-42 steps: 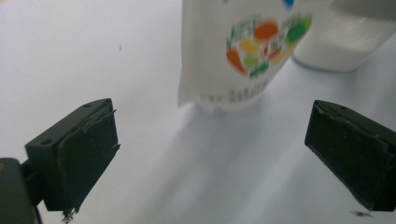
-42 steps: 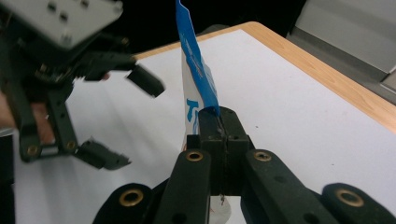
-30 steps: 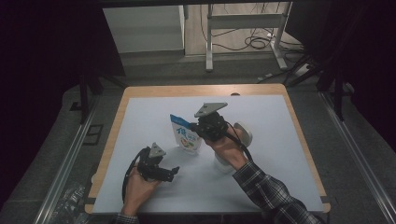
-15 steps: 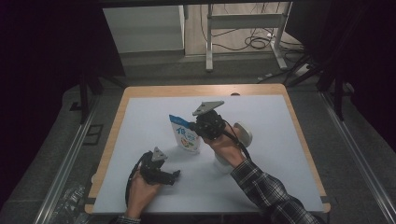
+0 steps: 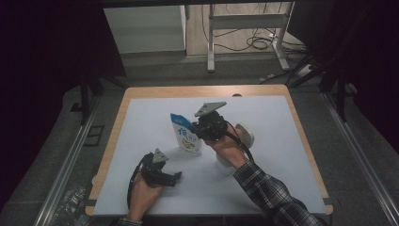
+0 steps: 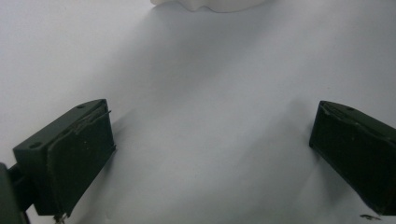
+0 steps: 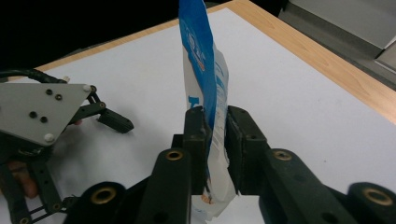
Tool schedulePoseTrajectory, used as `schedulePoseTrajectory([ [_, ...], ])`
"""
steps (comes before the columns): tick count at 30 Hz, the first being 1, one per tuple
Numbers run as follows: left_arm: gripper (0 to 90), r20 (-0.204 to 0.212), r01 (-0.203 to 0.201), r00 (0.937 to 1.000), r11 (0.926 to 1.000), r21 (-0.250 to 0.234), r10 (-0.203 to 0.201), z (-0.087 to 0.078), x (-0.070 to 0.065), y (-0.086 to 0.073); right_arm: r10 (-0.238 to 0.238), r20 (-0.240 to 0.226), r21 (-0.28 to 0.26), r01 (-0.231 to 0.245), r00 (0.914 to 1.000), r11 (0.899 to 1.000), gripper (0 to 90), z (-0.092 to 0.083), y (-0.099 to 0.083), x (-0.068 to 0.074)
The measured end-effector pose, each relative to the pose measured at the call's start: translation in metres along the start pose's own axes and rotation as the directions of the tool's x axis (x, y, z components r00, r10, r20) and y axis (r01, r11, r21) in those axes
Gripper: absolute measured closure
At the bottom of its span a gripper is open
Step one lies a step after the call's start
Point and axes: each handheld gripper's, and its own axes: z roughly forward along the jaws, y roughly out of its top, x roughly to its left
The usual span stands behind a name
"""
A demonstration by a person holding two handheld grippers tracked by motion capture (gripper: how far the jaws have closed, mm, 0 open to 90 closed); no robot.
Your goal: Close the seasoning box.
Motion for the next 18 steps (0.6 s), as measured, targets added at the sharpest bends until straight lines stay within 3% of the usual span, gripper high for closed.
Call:
schedulePoseTrajectory([
  [8, 0.2, -0.003, 0.003, 1.0, 1.0, -0.006, -0.003, 0.0, 0.0, 0.0, -0.002, 0.005, -0.016, 0.002, 1.0, 1.0, 69.2, -0.014, -0.002, -0.001],
  [18, 0.7, -0.002, 0.007, 1.0, 1.0, -0.005, -0.007, 0.0, 0.0, 0.0, -0.006, 0.019, -0.015, 0.006, 0.9998, 1.0, 66.8, -0.036, -0.019, -0.002],
])
